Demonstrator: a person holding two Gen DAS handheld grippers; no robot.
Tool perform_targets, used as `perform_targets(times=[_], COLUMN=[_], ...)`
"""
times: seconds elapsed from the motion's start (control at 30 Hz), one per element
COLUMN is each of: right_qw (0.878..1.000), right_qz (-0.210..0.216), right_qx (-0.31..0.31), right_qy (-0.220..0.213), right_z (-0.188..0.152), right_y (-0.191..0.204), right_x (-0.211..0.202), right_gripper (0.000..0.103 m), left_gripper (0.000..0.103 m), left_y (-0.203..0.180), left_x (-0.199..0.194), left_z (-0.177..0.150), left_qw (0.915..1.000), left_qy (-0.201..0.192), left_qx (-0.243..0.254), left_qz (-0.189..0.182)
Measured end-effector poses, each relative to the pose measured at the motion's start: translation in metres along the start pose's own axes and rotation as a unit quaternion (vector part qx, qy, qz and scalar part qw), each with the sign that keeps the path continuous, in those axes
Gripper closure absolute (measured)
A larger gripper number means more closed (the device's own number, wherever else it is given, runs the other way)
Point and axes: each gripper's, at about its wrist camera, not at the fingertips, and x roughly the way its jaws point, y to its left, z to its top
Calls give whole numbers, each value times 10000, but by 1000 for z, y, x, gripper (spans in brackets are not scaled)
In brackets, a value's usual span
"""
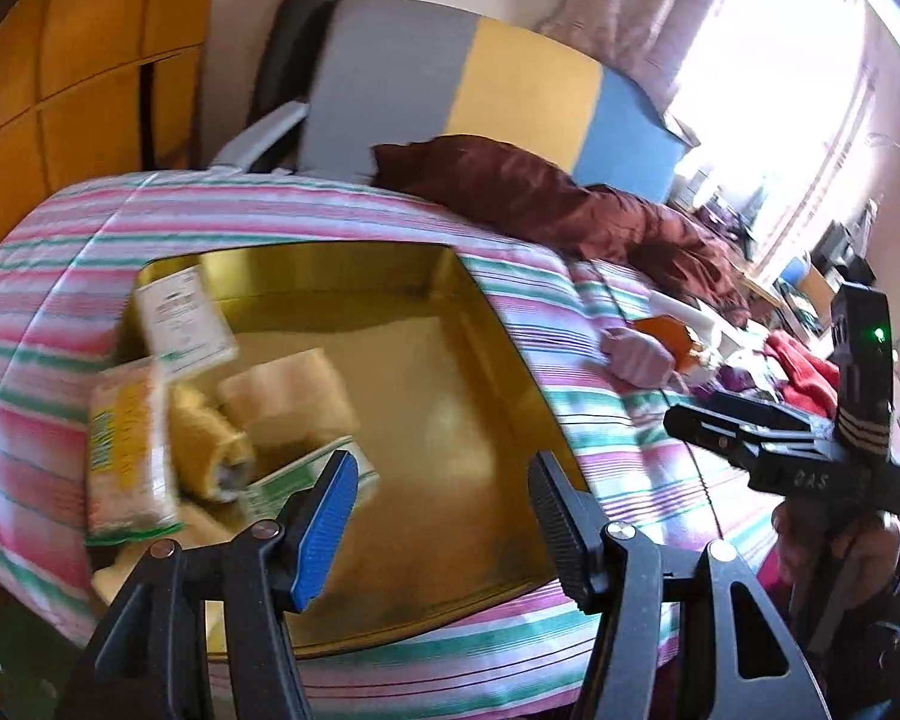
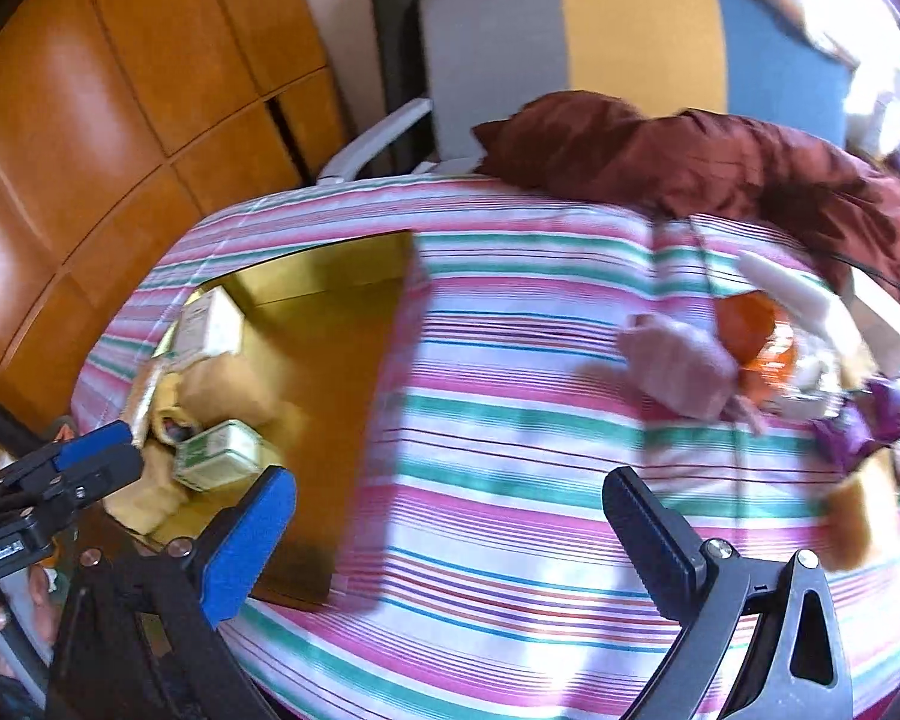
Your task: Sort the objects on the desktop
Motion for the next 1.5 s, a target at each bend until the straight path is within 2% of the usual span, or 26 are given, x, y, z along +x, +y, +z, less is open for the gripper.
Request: perform_targets(times=[0.4,0.7,0.8,0.97,1.33,1.4,1.5], right_qw=[9956,9869,9841,9801,9566,9559,9638], right_qz=[-856,-1554,-1761,-1904,-1995,-1996,-1742], right_qx=[370,425,228,-288,-1475,-1498,-1306], right_qy=[-56,-63,23,476,1531,1546,1541], right_z=[16,37,51,77,117,120,120], right_y=[-119,-221,-245,-275,-309,-314,-324], right_x=[-63,-77,-69,-35,56,63,68], right_gripper=[0,0,0,0,0,0,1], left_gripper=[43,43,43,43,43,43,43], left_y=[-82,-119,-127,-139,-176,-185,-199], left_x=[34,58,66,85,135,142,149], left_z=[19,29,36,51,88,95,105], left_qw=[9948,9898,9887,9869,9794,9783,9764], left_qy=[357,595,665,823,1083,1114,1088], left_qx=[782,1131,1194,1248,1506,1525,1602], left_qz=[-542,-622,-608,-613,-796,-851,-953])
